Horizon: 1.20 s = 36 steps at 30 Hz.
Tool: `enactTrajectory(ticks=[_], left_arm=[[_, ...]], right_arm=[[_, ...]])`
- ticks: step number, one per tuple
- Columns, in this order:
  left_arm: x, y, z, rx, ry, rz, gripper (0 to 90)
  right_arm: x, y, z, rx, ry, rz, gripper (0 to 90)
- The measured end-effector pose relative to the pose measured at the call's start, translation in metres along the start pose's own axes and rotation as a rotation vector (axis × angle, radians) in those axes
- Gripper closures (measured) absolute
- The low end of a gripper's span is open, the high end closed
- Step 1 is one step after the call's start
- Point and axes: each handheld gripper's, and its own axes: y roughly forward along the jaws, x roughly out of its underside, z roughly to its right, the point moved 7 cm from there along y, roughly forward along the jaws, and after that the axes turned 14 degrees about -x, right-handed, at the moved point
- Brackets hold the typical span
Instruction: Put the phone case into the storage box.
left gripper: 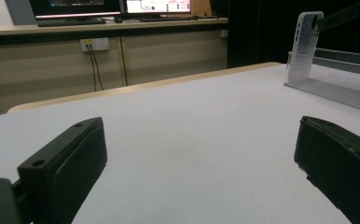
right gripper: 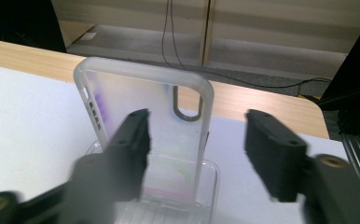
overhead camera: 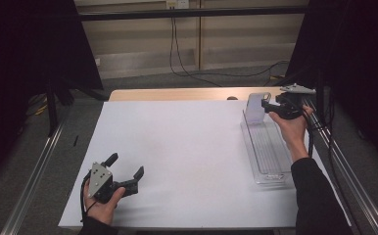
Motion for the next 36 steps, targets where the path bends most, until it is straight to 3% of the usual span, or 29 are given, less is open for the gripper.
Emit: enactTrajectory(ticks=[9, 13, 17, 24, 36], left_arm=[[0.000, 0.001, 0.001, 0.004, 0.003, 0.002, 2.4], [0.000, 0.001, -0.001, -0.003, -0.007, 0.002, 2.3], [-0.002, 0.002, -0.001, -0.005, -0.015, 0.004, 2.3], [-0.002, 0.003, -0.001, -0.009, -0.025, 0.003, 2.4], [-0.003, 0.002, -0.002, 0.000, -0.012, 0.011, 2.6]], right_arm=[[0.001, -0.004, -0.001, -0.033, 0.007, 0.010, 10.0], [0.000, -0.004, -0.002, -0.014, 0.005, 0.022, 11.6], [-0.002, -0.005, -0.005, -0.041, 0.009, 0.040, 10.9], [-0.001, -0.008, -0.004, -0.034, -0.015, 0.066, 12.0], [0.005, -0.013, -0.006, -0.028, -0.049, 0.090, 10.4]])
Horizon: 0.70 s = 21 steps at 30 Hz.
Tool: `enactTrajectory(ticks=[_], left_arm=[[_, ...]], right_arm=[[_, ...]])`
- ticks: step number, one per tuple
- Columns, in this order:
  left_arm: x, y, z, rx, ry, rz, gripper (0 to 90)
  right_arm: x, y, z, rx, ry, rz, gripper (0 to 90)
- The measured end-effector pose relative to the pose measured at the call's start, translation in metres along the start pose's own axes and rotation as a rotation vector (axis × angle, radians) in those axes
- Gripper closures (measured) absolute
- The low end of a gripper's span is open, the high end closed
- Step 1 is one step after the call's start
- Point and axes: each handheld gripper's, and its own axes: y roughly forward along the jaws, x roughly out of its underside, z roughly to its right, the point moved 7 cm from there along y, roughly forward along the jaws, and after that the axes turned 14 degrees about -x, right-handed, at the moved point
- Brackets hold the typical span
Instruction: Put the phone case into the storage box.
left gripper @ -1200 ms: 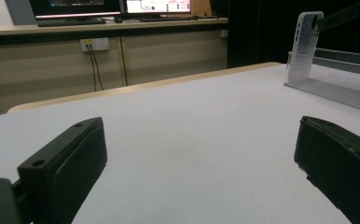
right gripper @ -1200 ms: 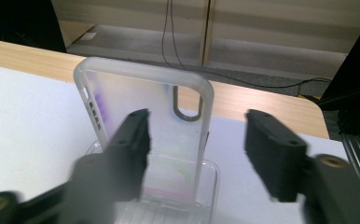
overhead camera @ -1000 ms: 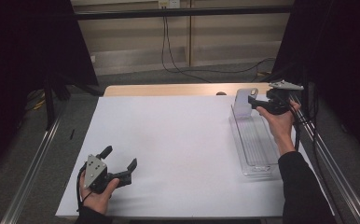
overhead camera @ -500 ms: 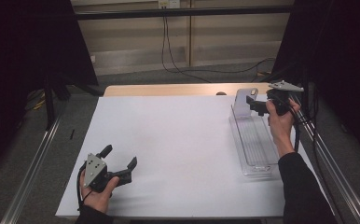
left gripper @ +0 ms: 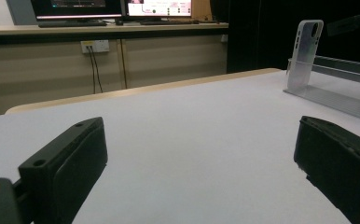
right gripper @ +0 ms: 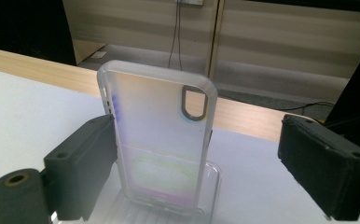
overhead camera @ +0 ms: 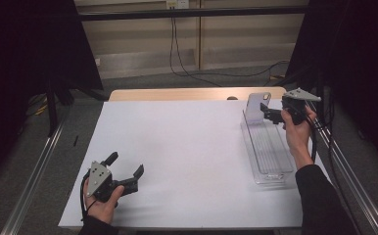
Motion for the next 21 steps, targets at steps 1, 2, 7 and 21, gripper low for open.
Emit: enactTrajectory(ticks=[1, 2, 7, 21], left_arm=[[0.000, -0.001, 0.000, 0.002, -0.003, 0.000, 2.6], [0.000, -0.001, 0.000, 0.002, -0.008, 0.002, 2.7], [-0.001, -0.001, -0.001, 0.007, -0.004, 0.007, 2.8], [-0.002, -0.001, 0.001, 0.019, -0.019, 0.009, 2.8]], right_arm=[[0.000, -0.001, 0.000, -0.003, 0.001, 0.007, 9.6], [-0.001, -0.001, -0.001, -0.007, 0.000, 0.027, 9.3], [0.000, -0.003, -0.005, -0.010, 0.007, 0.053, 6.4], [-0.002, -0.019, -0.012, 0.007, -0.063, 0.122, 2.6]])
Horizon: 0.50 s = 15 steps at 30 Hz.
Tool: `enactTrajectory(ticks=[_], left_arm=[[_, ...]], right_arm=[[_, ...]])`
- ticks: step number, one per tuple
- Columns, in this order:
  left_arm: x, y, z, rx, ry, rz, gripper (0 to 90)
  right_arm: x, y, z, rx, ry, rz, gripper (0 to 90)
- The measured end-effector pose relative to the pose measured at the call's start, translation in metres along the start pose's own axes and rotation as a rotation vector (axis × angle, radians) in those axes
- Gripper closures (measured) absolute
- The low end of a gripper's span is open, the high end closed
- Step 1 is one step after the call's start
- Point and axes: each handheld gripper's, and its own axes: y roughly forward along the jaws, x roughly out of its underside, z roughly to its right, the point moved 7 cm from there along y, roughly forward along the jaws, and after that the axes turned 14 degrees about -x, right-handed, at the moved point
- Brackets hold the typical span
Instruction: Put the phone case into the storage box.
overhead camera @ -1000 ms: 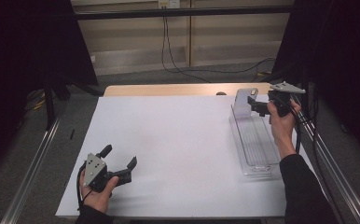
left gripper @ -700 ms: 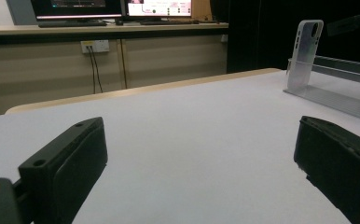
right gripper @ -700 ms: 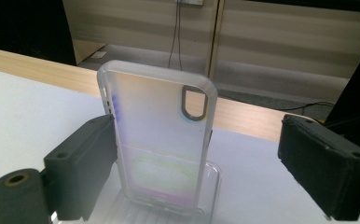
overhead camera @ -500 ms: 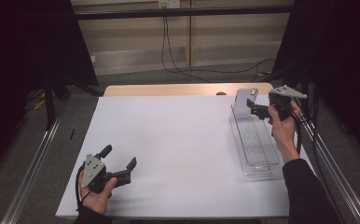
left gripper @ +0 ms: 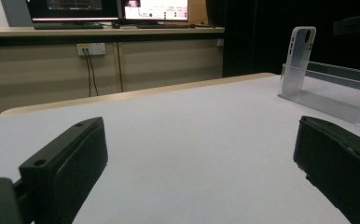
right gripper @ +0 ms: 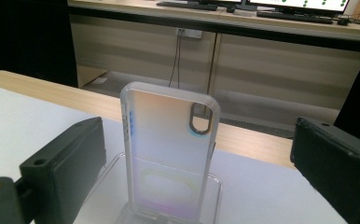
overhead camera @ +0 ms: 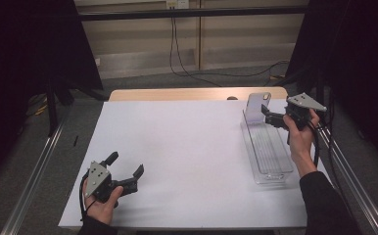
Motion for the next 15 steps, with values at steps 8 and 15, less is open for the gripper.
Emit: enactTrajectory(ticks=[8, 15], left_arm=[[-0.001, 0.000, 0.001, 0.001, -0.016, 0.006, 2.8], [-0.001, -0.001, 0.002, 0.004, -0.018, 0.006, 2.7]], right_arm=[[-0.001, -0.010, -0.008, -0.030, -0.026, 0.028, 0.6], [-0.002, -0.018, -0.012, -0.048, -0.014, 0.052, 0.7]])
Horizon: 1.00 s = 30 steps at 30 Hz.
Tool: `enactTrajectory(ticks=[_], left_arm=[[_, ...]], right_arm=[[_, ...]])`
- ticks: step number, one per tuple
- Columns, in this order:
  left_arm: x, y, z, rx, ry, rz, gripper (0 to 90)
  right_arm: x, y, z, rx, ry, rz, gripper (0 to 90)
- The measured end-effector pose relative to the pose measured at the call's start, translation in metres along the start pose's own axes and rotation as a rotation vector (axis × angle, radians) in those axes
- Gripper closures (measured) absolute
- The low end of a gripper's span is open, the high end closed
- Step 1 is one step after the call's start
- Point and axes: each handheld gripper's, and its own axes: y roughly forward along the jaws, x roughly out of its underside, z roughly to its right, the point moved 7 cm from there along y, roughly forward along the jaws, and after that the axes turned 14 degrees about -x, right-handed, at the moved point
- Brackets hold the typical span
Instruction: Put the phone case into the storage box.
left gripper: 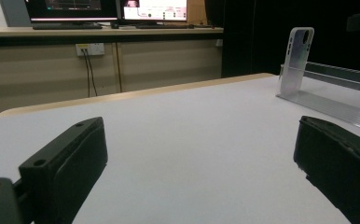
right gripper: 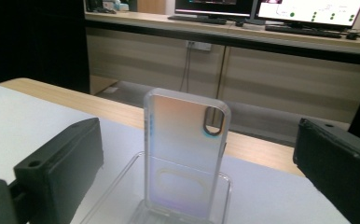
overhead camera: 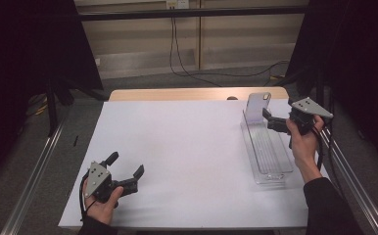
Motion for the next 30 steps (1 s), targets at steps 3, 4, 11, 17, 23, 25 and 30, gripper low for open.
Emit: enactTrajectory(ticks=[3, 4, 11, 17, 23, 25, 30], left_arm=[[0.000, 0.000, 0.000, 0.001, -0.006, -0.001, 2.7], [0.000, 0.000, 0.000, 0.002, -0.003, -0.001, 2.7], [0.001, 0.001, 0.001, 0.007, -0.006, -0.009, 2.7], [0.001, 0.000, 0.000, -0.004, 0.011, -0.006, 2.7], [0.000, 0.000, 0.000, -0.003, -0.003, -0.003, 2.7], [0.000, 0.000, 0.000, -0.002, 0.003, -0.003, 2.7], [0.000, -0.001, 0.000, -0.003, 0.005, -0.004, 2.7]], right_arm=[[0.001, -0.004, -0.002, -0.006, -0.002, -0.001, 0.2], [0.002, -0.005, -0.002, 0.000, -0.005, -0.005, 0.1], [0.003, -0.014, -0.003, -0.001, 0.002, 0.010, 0.0], [0.005, -0.022, -0.007, -0.018, -0.006, 0.017, 0.3], [0.012, -0.032, -0.009, -0.034, 0.010, 0.031, 0.0], [0.015, -0.035, -0.009, -0.037, 0.026, 0.034, 0.1], [0.017, -0.042, -0.011, -0.044, 0.035, 0.047, 0.4]])
